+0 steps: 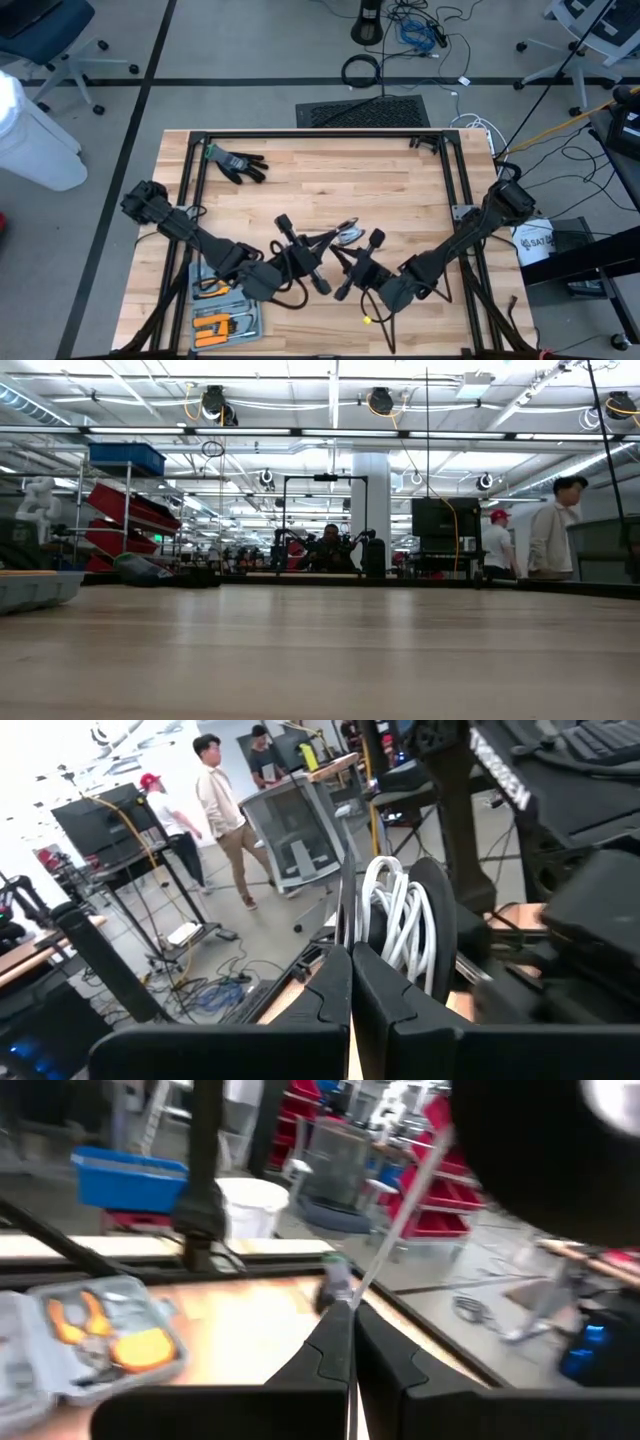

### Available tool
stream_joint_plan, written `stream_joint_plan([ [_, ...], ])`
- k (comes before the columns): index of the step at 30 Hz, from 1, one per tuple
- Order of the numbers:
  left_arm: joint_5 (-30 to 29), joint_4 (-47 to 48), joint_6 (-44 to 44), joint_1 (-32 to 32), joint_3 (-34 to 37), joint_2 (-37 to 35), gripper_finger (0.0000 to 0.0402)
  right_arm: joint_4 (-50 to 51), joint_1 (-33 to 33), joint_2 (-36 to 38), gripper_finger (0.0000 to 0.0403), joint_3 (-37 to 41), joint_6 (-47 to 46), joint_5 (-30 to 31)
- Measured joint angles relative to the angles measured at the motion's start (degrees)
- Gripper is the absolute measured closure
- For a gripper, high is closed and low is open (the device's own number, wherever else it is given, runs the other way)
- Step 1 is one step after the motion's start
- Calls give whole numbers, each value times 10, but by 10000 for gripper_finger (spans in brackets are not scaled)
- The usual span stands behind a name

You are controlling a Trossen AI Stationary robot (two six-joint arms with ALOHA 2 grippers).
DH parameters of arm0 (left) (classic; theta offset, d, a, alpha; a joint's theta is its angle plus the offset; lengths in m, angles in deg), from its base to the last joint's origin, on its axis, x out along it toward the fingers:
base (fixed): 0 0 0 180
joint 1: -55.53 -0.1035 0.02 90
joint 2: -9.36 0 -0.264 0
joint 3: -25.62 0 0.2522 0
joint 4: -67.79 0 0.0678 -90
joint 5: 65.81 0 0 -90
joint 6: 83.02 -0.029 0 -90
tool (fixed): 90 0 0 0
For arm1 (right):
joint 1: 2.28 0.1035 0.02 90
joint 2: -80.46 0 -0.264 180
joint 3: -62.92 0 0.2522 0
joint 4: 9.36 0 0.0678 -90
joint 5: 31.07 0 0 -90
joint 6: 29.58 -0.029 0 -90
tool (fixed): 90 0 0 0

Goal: Coil cords
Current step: Coil the white cable wire into the spool

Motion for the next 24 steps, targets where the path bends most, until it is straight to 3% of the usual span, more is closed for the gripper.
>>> stream_joint_plan([
  [3,0,0,0,11,0,0,401,19,4,0,403,0,1,35],
  [14,-2,5,2,41,0,-5,401,30,12,0,399,0,47,67],
  [20,1,8,2,56,0,-12,401,47,29,0,369,0,78,115],
  [24,1,32,8,67,0,-20,401,61,56,9,338,0,50,92],
])
